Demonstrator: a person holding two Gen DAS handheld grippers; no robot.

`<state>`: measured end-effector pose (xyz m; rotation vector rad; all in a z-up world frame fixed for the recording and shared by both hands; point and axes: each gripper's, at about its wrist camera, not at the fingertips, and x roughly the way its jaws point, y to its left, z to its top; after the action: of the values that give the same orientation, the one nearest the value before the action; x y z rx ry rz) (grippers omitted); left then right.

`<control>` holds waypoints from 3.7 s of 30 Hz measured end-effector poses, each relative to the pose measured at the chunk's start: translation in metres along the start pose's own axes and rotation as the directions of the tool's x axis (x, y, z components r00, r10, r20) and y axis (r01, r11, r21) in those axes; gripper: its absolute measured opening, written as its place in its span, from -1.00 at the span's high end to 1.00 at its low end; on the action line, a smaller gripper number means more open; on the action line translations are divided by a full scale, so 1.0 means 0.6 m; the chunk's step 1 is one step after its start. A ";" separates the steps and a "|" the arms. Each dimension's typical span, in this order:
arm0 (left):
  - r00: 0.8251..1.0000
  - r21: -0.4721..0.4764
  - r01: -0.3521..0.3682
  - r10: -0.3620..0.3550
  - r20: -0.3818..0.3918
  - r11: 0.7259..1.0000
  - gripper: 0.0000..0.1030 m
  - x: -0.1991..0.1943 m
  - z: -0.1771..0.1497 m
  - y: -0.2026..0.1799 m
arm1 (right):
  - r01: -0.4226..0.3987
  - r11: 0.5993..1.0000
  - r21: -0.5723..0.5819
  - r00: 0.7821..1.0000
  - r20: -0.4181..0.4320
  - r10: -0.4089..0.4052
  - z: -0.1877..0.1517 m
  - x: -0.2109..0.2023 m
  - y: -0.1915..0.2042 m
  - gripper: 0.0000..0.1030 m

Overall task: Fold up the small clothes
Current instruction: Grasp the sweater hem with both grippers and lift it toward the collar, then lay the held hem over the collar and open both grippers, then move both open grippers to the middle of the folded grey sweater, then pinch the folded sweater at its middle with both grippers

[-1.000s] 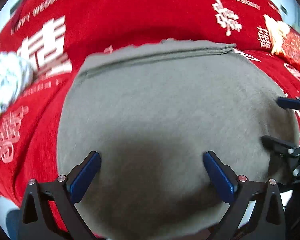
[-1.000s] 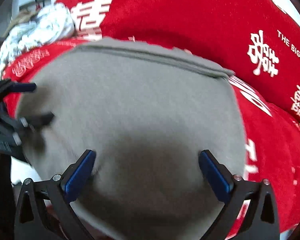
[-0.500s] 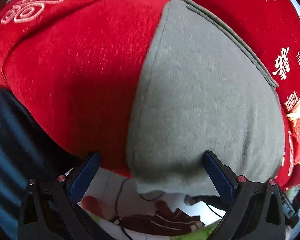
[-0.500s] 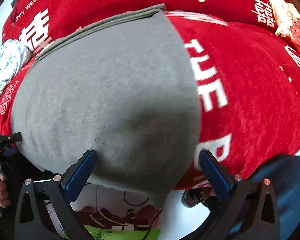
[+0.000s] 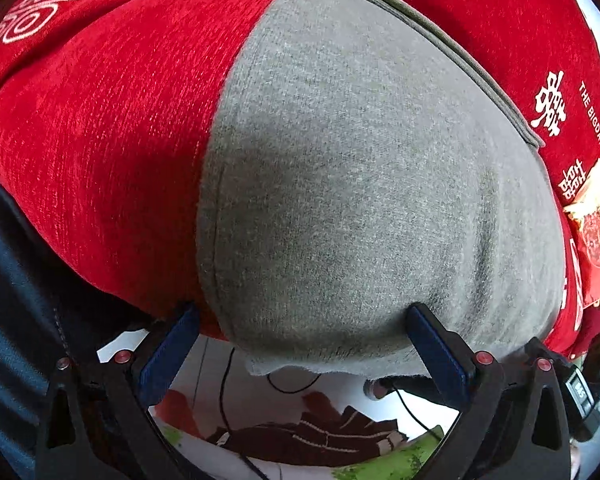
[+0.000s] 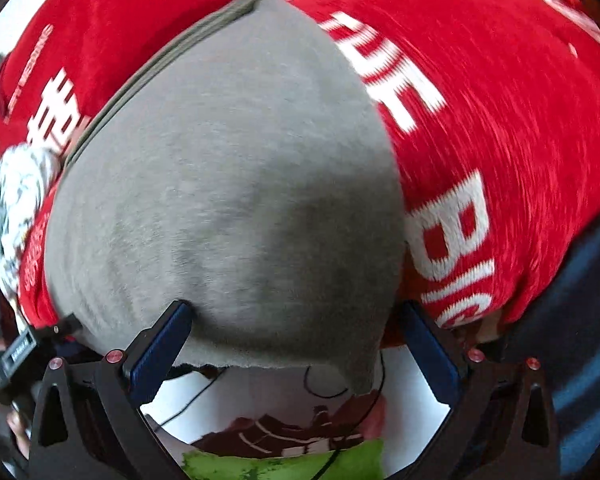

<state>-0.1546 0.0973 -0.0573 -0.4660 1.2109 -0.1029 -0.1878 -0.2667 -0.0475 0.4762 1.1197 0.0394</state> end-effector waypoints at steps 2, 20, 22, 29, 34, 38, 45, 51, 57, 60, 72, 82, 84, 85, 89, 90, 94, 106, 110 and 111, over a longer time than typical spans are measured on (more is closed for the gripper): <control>1.000 -0.002 0.005 -0.005 0.000 1.000 -1.00 -0.001 -0.004 0.005 | -0.004 1.000 0.029 1.000 -0.011 0.004 0.001 0.006 -0.003 -1.00; 0.962 0.133 0.247 -0.259 0.087 0.960 0.76 -0.135 -0.022 -0.019 | -0.372 0.928 0.007 0.928 0.036 0.371 -0.022 -0.109 -0.014 0.73; 0.954 0.132 0.261 -0.277 0.114 0.956 0.76 -0.148 -0.001 -0.026 | -0.431 0.902 -0.009 0.898 0.091 0.430 -0.005 -0.129 -0.006 0.73; 0.925 0.122 0.257 -0.281 0.256 0.959 0.76 -0.171 0.116 -0.060 | -0.458 0.887 -0.058 0.856 0.239 0.458 0.100 -0.137 0.035 0.73; 0.942 0.042 0.253 -0.256 0.218 0.966 0.76 -0.111 0.184 -0.038 | -0.379 0.925 -0.026 0.898 0.232 0.375 0.166 -0.069 0.049 0.73; 0.941 -0.016 0.305 -0.298 0.159 0.952 0.56 -0.069 0.185 -0.016 | -0.333 0.943 -0.019 0.919 0.216 0.329 0.188 -0.027 0.042 0.58; 0.882 0.022 0.335 -0.322 0.345 0.942 -0.98 -0.138 0.145 0.013 | -0.285 0.941 -0.184 0.867 0.368 0.335 0.154 -0.097 0.030 -0.91; 0.889 0.351 0.051 -0.203 0.412 0.935 -0.98 -0.161 0.112 -0.027 | 0.070 0.833 -0.548 0.898 0.399 0.187 0.114 -0.118 0.069 -0.91; 0.910 0.600 -0.156 -0.122 0.396 0.785 -0.98 -0.157 0.092 -0.067 | 0.268 0.647 -0.713 0.897 0.430 0.102 0.094 -0.111 0.095 -0.91; 0.917 0.668 -0.228 -0.075 0.392 0.708 -0.98 -0.148 0.090 -0.079 | 0.330 0.583 -0.742 0.890 0.451 0.069 0.098 -0.104 0.104 -0.91; 0.926 0.757 -0.253 -0.078 0.371 0.602 -0.98 -0.105 0.108 -0.147 | 0.387 0.524 -0.759 0.866 0.494 0.076 0.139 -0.082 0.156 -0.91; 0.929 0.491 -0.083 -0.112 0.354 0.867 -0.98 -0.172 0.203 -0.050 | 0.256 0.676 -0.691 0.887 0.445 0.120 0.184 -0.102 0.123 -0.91; 0.917 0.631 -0.248 -0.031 0.397 0.735 -0.98 -0.180 0.154 -0.062 | 0.243 0.644 -0.726 0.893 0.426 0.144 0.171 -0.110 0.112 -0.91; 0.913 0.691 -0.309 -0.002 0.409 0.653 -0.98 -0.179 0.128 -0.071 | 0.244 0.618 -0.747 0.897 0.416 0.149 0.164 -0.112 0.107 -0.91; 0.915 0.808 -0.376 0.044 0.402 0.454 -0.98 -0.141 0.077 -0.117 | 0.278 0.509 -0.815 0.919 0.380 0.107 0.153 -0.090 0.107 -0.91; 0.912 0.816 -0.387 0.047 0.407 0.430 -0.98 -0.130 0.079 -0.127 | 0.287 0.485 -0.826 0.921 0.377 0.097 0.152 -0.081 0.113 -0.91; 0.919 0.816 -0.367 0.039 0.393 0.447 -0.98 -0.085 0.124 -0.176 | 0.305 0.389 -0.869 0.924 0.369 0.102 0.143 -0.055 0.152 -0.91; 0.977 0.615 0.038 -0.158 0.142 0.788 -0.73 -0.086 0.248 -0.122 | -0.031 0.482 -0.876 0.977 0.076 0.200 0.209 -0.023 0.168 0.77; 0.983 0.690 0.014 -0.138 0.124 0.723 -0.73 -0.078 0.237 -0.142 | -0.127 0.497 -0.858 0.973 -0.012 0.229 0.223 -0.018 0.163 0.72; 0.985 0.698 0.006 -0.127 0.121 0.716 -0.73 -0.074 0.240 -0.146 | -0.140 0.494 -0.858 0.972 -0.024 0.234 0.225 -0.016 0.164 0.71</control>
<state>-0.0237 0.0744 0.0558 0.1556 0.9040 -0.5604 -0.0544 -0.2279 0.0457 -0.3217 0.8059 0.7446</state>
